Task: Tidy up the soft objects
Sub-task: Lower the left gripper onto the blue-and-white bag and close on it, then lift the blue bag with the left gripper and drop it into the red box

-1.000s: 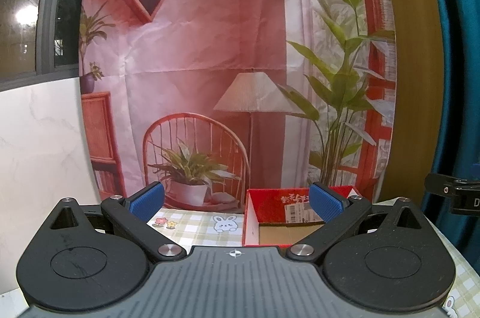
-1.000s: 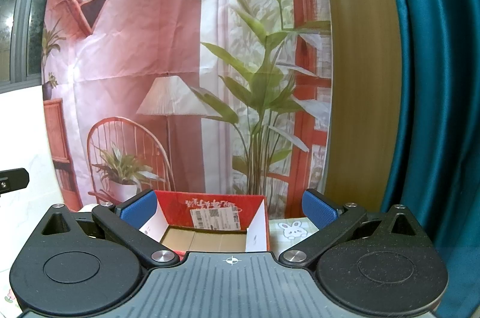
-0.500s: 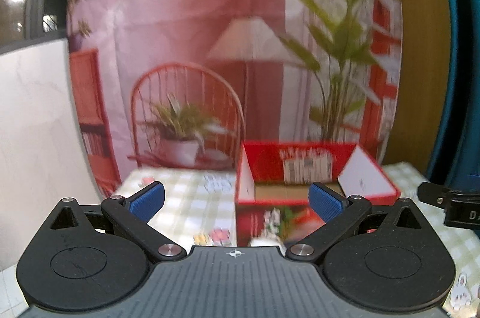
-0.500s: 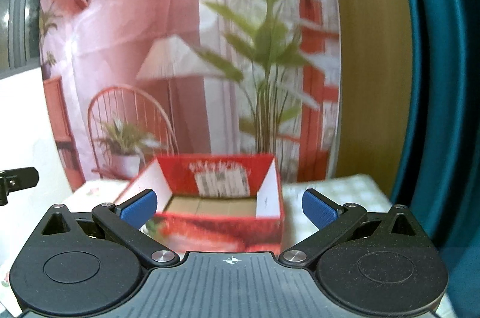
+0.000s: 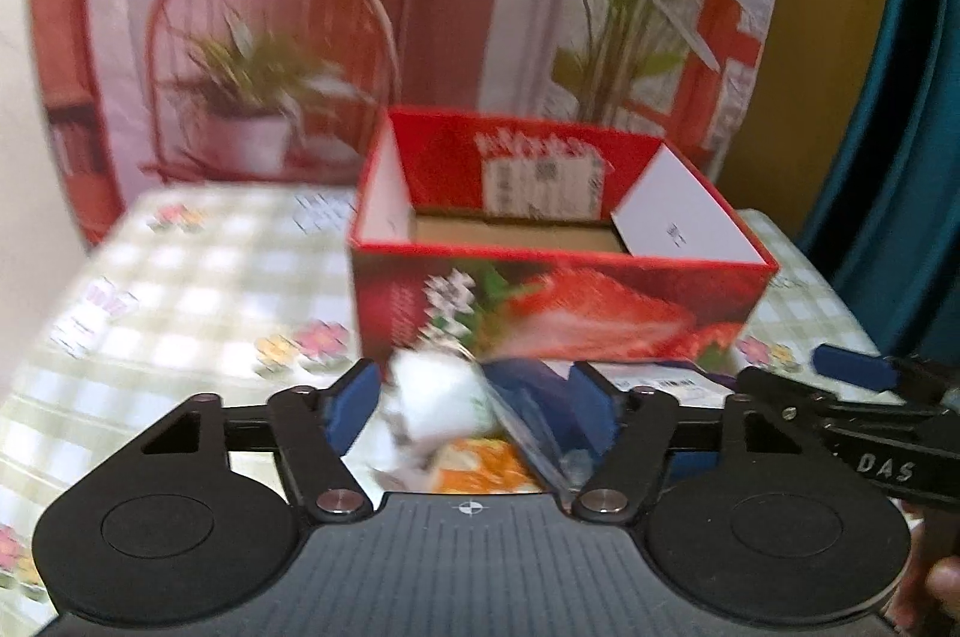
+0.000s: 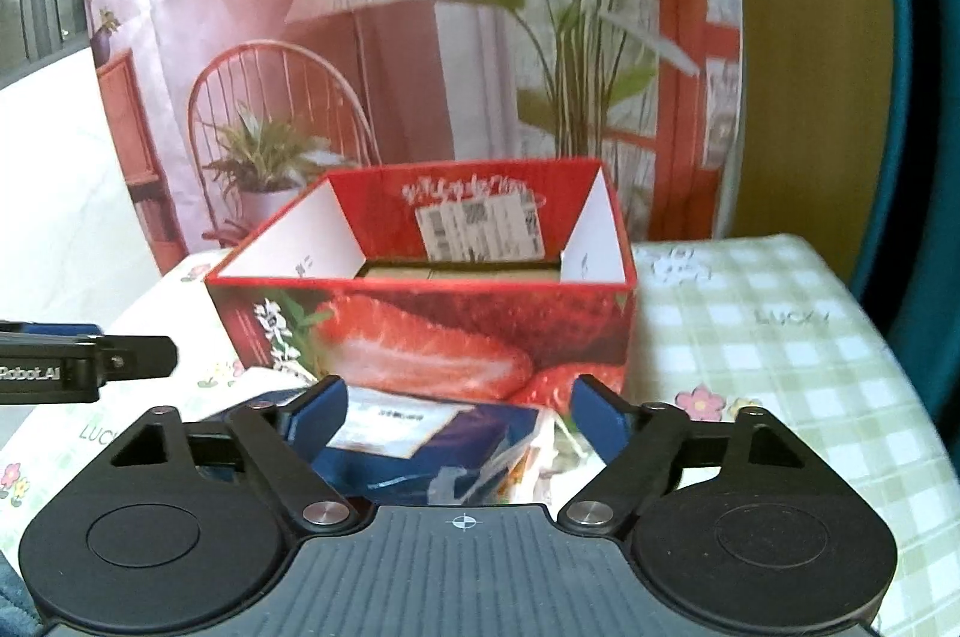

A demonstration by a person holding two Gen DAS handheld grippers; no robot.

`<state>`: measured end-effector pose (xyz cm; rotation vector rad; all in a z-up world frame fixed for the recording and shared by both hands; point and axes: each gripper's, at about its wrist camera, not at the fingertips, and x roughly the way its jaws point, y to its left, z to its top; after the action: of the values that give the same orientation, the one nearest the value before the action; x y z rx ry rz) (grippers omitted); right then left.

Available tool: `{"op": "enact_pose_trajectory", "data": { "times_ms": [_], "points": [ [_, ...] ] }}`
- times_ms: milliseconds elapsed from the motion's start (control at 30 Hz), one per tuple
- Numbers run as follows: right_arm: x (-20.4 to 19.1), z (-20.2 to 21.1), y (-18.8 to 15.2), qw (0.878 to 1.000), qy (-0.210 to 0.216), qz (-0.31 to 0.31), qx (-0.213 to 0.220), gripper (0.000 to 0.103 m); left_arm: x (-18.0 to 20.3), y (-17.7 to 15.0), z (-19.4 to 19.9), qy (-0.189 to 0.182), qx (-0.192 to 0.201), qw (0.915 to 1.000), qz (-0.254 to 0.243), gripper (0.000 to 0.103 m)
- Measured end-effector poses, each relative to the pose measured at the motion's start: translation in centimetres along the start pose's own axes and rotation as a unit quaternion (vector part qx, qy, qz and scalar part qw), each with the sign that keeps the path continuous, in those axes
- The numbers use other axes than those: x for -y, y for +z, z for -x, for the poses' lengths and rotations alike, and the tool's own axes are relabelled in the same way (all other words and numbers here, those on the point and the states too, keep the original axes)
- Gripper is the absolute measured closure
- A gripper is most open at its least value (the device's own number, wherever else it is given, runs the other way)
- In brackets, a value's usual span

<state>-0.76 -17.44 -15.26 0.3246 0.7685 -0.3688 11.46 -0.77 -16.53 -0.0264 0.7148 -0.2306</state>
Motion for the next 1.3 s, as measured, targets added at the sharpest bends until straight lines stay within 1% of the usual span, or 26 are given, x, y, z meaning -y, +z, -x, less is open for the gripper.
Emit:
{"op": "enact_pose_trajectory", "data": {
  "times_ms": [133, 200, 333, 500, 600, 667, 833, 967, 1167, 1300],
  "points": [
    [0.7, -1.3, -0.6, 0.999, 0.017, -0.009, -0.028, 0.028, -0.2, -0.3, -2.3, -0.036, -0.038, 0.9984, 0.021, 0.036],
    [1.0, -2.0, -1.0, 0.999, 0.026, -0.014, -0.043, 0.028, -0.1, -0.5, -3.3, -0.046, -0.054, 0.9972, 0.022, 0.037],
    [1.3, -3.2, -1.6, 0.996, 0.048, -0.026, -0.064, 0.028, -0.4, -0.8, -5.1, -0.077, -0.086, 0.9924, 0.042, 0.037],
    [1.5, -4.5, -1.6, 0.993, 0.073, -0.043, -0.086, 0.029, -0.9, -0.8, -7.1, -0.109, -0.109, 0.9858, 0.065, 0.037],
    [1.5, -5.2, -1.4, 0.991, 0.086, -0.046, -0.096, 0.03, -0.6, -0.6, -7.7, -0.128, -0.119, 0.9824, 0.066, 0.042],
    [1.4, -5.4, -1.4, 0.99, 0.094, -0.045, -0.1, 0.033, -0.4, -0.5, -8.1, -0.138, -0.125, 0.9803, 0.066, 0.043],
    [1.5, -5.7, -1.0, 0.988, 0.104, -0.044, -0.105, 0.037, 0.2, 0.1, -8.4, -0.146, -0.129, 0.9789, 0.06, 0.045],
    [1.6, -5.4, -0.7, 0.988, 0.11, -0.043, -0.101, 0.043, 0.4, 0.5, -7.8, -0.151, -0.125, 0.9791, 0.053, 0.045],
    [1.4, -4.2, 0.4, 0.988, 0.125, -0.038, -0.086, 0.046, 0.2, 1.3, -5.9, -0.162, -0.104, 0.9805, 0.039, 0.045],
    [1.2, -2.9, 1.3, 0.988, 0.134, -0.035, -0.067, 0.046, 0.0, 2.1, -4.3, -0.17, -0.078, 0.9816, 0.036, 0.045]
  ]
}}
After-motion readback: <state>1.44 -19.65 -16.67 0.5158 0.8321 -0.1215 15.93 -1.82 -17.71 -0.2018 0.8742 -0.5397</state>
